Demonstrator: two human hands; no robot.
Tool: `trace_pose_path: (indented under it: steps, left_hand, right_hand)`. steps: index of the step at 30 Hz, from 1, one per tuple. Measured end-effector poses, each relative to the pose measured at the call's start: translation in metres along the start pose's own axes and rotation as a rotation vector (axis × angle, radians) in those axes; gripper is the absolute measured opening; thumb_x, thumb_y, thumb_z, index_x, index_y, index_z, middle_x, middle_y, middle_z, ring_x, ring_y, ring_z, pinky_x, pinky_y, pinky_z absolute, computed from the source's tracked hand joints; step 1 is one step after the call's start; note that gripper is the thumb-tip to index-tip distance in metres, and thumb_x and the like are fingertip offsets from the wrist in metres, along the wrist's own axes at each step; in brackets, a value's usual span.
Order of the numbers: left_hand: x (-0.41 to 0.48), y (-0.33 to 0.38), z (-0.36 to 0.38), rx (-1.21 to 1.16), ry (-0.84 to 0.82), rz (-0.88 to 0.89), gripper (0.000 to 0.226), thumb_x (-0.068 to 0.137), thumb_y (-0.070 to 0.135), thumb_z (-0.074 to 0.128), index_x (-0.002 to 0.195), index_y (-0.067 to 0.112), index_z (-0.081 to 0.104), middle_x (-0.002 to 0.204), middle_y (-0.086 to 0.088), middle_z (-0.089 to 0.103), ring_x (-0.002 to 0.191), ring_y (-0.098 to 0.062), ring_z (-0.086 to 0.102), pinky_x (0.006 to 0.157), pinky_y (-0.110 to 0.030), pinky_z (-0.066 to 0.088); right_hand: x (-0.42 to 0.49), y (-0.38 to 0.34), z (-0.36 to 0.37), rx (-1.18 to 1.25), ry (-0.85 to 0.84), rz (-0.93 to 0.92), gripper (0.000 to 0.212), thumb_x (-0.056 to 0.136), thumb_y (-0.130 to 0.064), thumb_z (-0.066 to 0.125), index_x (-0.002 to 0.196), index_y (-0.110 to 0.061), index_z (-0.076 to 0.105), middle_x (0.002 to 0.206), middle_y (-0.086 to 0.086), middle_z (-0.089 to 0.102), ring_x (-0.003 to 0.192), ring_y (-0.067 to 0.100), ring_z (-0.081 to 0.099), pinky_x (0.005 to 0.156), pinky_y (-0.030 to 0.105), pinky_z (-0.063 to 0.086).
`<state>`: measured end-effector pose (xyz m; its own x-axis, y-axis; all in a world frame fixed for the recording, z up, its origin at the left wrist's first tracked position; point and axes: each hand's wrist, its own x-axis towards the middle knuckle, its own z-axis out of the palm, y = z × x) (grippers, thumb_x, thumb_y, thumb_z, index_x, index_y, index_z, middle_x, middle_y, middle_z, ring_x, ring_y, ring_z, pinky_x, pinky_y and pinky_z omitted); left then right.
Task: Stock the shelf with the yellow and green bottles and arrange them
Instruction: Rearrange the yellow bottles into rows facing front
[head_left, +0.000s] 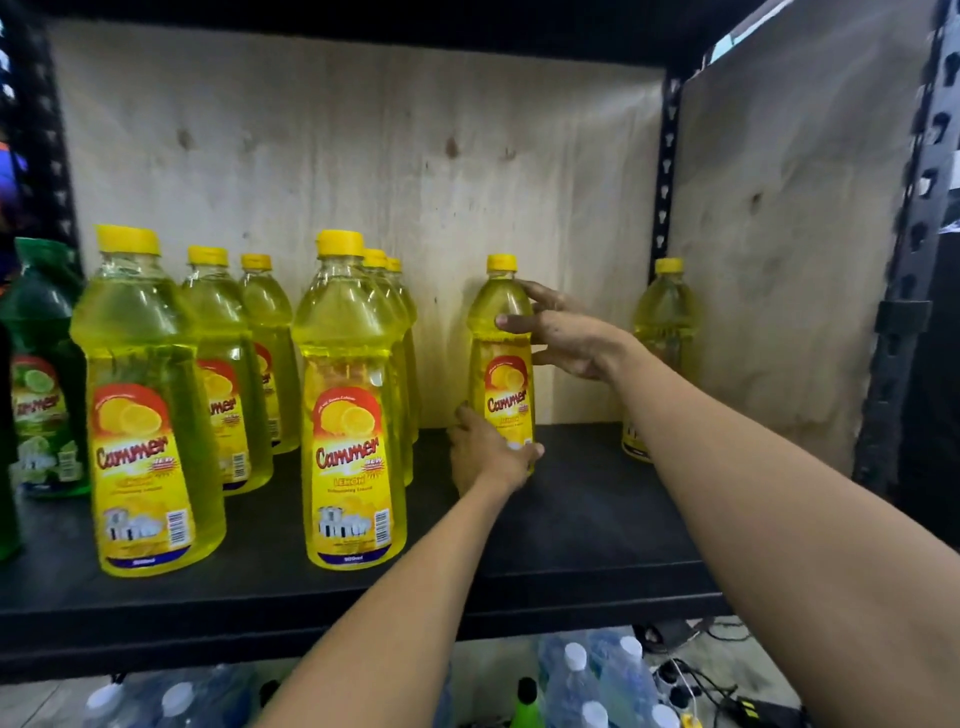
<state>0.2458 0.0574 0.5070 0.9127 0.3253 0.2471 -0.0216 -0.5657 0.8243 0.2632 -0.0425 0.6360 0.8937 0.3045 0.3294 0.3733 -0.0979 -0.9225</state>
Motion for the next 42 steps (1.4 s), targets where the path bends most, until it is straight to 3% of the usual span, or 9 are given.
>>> trace_pose_path:
  steps: [11,14,16,18,22,26,32,36,42]
  left_hand:
    - [-0.011,-0.009,-0.006,-0.003,-0.017,0.05,0.113,0.071,0.046,0.084,0.153,0.017,0.011,0.15,-0.012,0.03,0.139,-0.034,0.037,0.108,-0.045,0.04]
    - [-0.034,0.001,-0.011,0.178,0.261,0.231,0.124,0.066,0.035,0.087,0.155,0.022,0.001,0.153,-0.018,0.014,0.141,-0.037,0.021,0.112,-0.047,0.037]
    - [-0.049,0.014,-0.006,0.163,0.524,0.586,0.091,0.072,0.025,0.077,0.147,0.025,0.026,0.142,-0.011,0.028,0.127,-0.027,0.033,0.097,-0.038,0.046]
    - [-0.059,0.032,0.007,0.042,0.449,0.816,0.06,0.08,0.016,0.068,0.132,0.029,0.042,0.129,-0.001,0.037,0.116,-0.018,0.042,0.088,-0.029,0.049]
    - [-0.043,0.062,0.062,-0.05,-0.052,0.564,0.06,0.087,0.014,0.068,0.139,0.023,0.04,0.141,-0.003,0.04,0.13,-0.023,0.047,0.103,-0.034,0.043]
    - [-0.015,0.065,0.101,-0.072,-0.299,0.3,0.079,0.086,0.027,0.074,0.149,0.014,0.03,0.151,-0.01,0.04,0.137,-0.028,0.042,0.109,-0.036,0.038]
    - [-0.012,0.065,0.109,-0.163,-0.43,0.272,0.085,0.074,0.035,0.085,0.143,0.015,0.039,0.14,-0.006,0.055,0.129,-0.025,0.051,0.102,-0.032,0.041]
    - [-0.03,0.066,0.092,-0.182,-0.392,0.304,0.084,0.063,0.036,0.091,0.133,0.022,0.046,0.128,-0.001,0.061,0.118,-0.023,0.058,0.09,-0.027,0.044]
    - [-0.082,0.046,0.038,-0.117,-0.229,0.304,0.082,0.049,0.055,0.091,0.115,0.026,0.051,0.116,0.003,0.064,0.106,-0.018,0.063,0.082,-0.028,0.049]
  right_hand:
    - [-0.001,0.004,0.001,-0.035,0.037,0.019,0.068,0.088,-0.012,0.071,0.146,-0.031,0.041,0.113,-0.003,0.063,0.102,0.018,0.063,0.074,0.035,0.052]
    - [-0.013,0.012,-0.011,-0.071,0.057,0.052,0.073,0.081,-0.011,0.079,0.144,-0.028,0.046,0.122,0.004,0.065,0.112,0.022,0.063,0.09,0.04,0.05]
    - [-0.02,0.022,-0.032,-0.059,0.329,-0.023,0.062,0.077,-0.011,0.082,0.133,-0.023,0.059,0.119,0.007,0.063,0.11,0.021,0.062,0.084,0.032,0.05]
    - [-0.025,0.032,-0.056,-0.114,0.74,-0.104,0.055,0.071,-0.015,0.084,0.121,-0.021,0.064,0.113,0.006,0.062,0.104,0.022,0.062,0.083,0.033,0.053]
    - [-0.032,0.042,-0.094,-0.366,1.114,-0.017,0.061,0.067,-0.026,0.082,0.122,-0.025,0.055,0.123,0.012,0.053,0.112,0.032,0.057,0.096,0.038,0.049]
    - [-0.038,0.05,-0.114,-0.345,0.918,0.053,0.069,0.076,-0.025,0.082,0.134,-0.018,0.046,0.121,0.009,0.059,0.111,0.027,0.059,0.092,0.035,0.05]
    - [-0.045,0.055,-0.125,-0.303,0.783,0.052,0.049,0.073,-0.028,0.085,0.116,-0.015,0.064,0.11,0.006,0.072,0.099,0.025,0.069,0.088,0.043,0.058]
    - [-0.074,0.038,-0.114,-0.211,0.616,0.012,0.038,0.079,-0.02,0.082,0.112,-0.013,0.063,0.1,0.002,0.071,0.08,0.011,0.066,0.063,0.022,0.052]
    - [-0.12,0.011,-0.092,-0.07,0.313,0.032,0.039,0.085,-0.013,0.075,0.121,-0.006,0.062,0.103,0.007,0.073,0.078,0.012,0.072,0.065,0.025,0.058]
